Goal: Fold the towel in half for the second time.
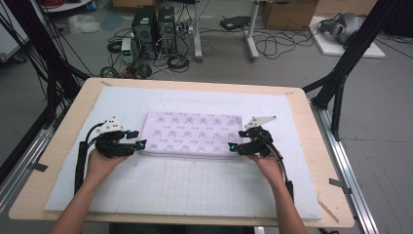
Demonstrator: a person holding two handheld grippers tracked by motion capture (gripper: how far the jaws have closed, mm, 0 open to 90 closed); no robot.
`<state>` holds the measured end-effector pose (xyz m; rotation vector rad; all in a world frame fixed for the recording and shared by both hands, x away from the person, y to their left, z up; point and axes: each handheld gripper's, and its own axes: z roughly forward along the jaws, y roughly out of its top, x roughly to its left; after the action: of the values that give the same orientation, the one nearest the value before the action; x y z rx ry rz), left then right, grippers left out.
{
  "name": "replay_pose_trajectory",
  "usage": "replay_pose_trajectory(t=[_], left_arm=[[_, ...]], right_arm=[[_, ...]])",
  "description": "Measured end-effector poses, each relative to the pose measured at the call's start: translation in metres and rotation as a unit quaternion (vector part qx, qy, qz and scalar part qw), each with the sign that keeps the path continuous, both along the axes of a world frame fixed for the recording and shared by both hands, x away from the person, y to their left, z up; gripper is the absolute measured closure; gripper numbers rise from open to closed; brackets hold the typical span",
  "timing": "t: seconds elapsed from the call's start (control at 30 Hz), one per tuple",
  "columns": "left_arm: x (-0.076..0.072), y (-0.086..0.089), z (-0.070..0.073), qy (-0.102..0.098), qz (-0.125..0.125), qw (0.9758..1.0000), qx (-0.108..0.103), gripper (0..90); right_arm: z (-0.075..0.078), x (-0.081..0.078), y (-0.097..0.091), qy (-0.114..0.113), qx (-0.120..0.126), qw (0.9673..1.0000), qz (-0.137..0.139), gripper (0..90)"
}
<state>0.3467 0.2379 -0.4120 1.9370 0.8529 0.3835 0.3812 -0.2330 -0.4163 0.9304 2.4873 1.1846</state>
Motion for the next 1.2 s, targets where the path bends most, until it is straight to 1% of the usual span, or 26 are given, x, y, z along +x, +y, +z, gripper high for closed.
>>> replay_pose_trajectory(t=[0.13,0.17,0.27,0.33,0.4,0.43,0.53,0.57,0.6,0.63,0.67,0.73,0.77,0.8,0.87,0.93,1.0,1.03,1.07,1.1,1.13,1.2], left_arm=[[-0.004,-0.001,0.001,0.005,-0.002,1.0000,0.003,37.8],[-0.005,-0.001,0.001,0.005,-0.004,1.0000,0.007,36.9],[-0.010,-0.002,0.000,0.005,-0.008,0.9999,0.009,34.9],[-0.014,-0.001,-0.002,0.004,-0.009,0.9999,0.014,34.6],[-0.017,0.000,-0.003,0.005,-0.010,0.9997,0.024,33.9],[-0.019,0.001,-0.003,0.006,-0.008,0.9997,0.024,33.3],[-0.025,0.004,-0.003,0.004,-0.007,0.9995,0.029,33.0],[-0.027,0.006,-0.003,0.003,-0.006,0.9995,0.030,32.9],[-0.029,0.006,-0.003,0.002,-0.006,0.9996,0.029,32.9],[-0.031,0.007,-0.003,0.001,-0.006,0.9995,0.030,32.9],[-0.032,0.008,-0.003,0.000,-0.006,0.9995,0.031,32.7],[-0.036,0.009,-0.003,-0.001,-0.004,0.9996,0.029,32.3],[-0.037,0.009,-0.003,-0.003,-0.004,0.9995,0.031,32.3],[-0.038,0.010,-0.003,-0.004,-0.005,0.9995,0.033,32.3],[-0.041,0.011,-0.003,-0.004,-0.003,0.9995,0.032,32.0],[-0.044,0.012,-0.004,-0.005,-0.002,0.9994,0.035,32.0],[-0.046,0.014,-0.004,-0.007,0.000,0.9994,0.035,31.8],[-0.047,0.015,-0.004,-0.007,0.003,0.9995,0.032,31.5],[-0.048,0.016,-0.004,-0.007,0.006,0.9995,0.030,31.0],[-0.049,0.017,-0.003,-0.009,0.005,0.9994,0.034,30.5],[-0.050,0.017,-0.003,-0.008,0.007,0.9995,0.031,30.5],[-0.053,0.019,-0.003,-0.007,0.006,0.9994,0.033,30.3]], right_arm=[[0.005,-0.006,0.001,-0.010,0.001,0.9999,-0.002,22.1],[0.006,-0.007,0.001,-0.009,0.002,0.9999,-0.004,20.9],[0.008,-0.011,0.001,-0.004,0.005,1.0000,-0.002,19.4],[0.010,-0.014,0.002,-0.005,0.004,1.0000,-0.004,16.9],[0.011,-0.017,0.002,-0.004,0.007,1.0000,-0.002,16.3],[0.012,-0.018,0.003,-0.004,0.005,1.0000,-0.003,15.5],[0.014,-0.022,0.005,-0.005,0.003,1.0000,0.000,15.2],[0.015,-0.024,0.005,-0.009,0.002,1.0000,0.000,15.3],[0.015,-0.026,0.005,-0.020,0.002,0.9998,-0.001,15.4],[0.013,-0.029,0.003,-0.032,0.009,0.9994,-0.004,16.7],[0.012,-0.031,0.002,-0.035,0.014,0.9993,-0.004,16.9],[0.012,-0.033,-0.002,-0.028,0.015,0.9995,-0.008,16.6],[0.012,-0.035,-0.004,-0.028,0.017,0.9994,-0.010,16.6],[0.012,-0.037,-0.005,-0.032,0.017,0.9993,-0.011,16.6],[0.011,-0.042,-0.007,-0.032,0.016,0.9993,-0.013,16.5],[0.010,-0.046,-0.008,-0.037,0.017,0.9991,-0.015,16.2],[0.010,-0.051,-0.009,-0.035,0.017,0.9991,-0.016,15.6],[0.009,-0.053,-0.010,-0.038,0.017,0.9990,-0.017,15.5],[0.009,-0.054,-0.011,-0.034,0.017,0.9991,-0.016,14.1],[0.010,-0.056,-0.011,-0.032,0.015,0.9992,-0.020,12.6],[0.009,-0.058,-0.011,-0.032,0.018,0.9991,-0.021,12.6],[0.008,-0.062,-0.013,-0.037,0.021,0.9989,-0.019,12.6]])
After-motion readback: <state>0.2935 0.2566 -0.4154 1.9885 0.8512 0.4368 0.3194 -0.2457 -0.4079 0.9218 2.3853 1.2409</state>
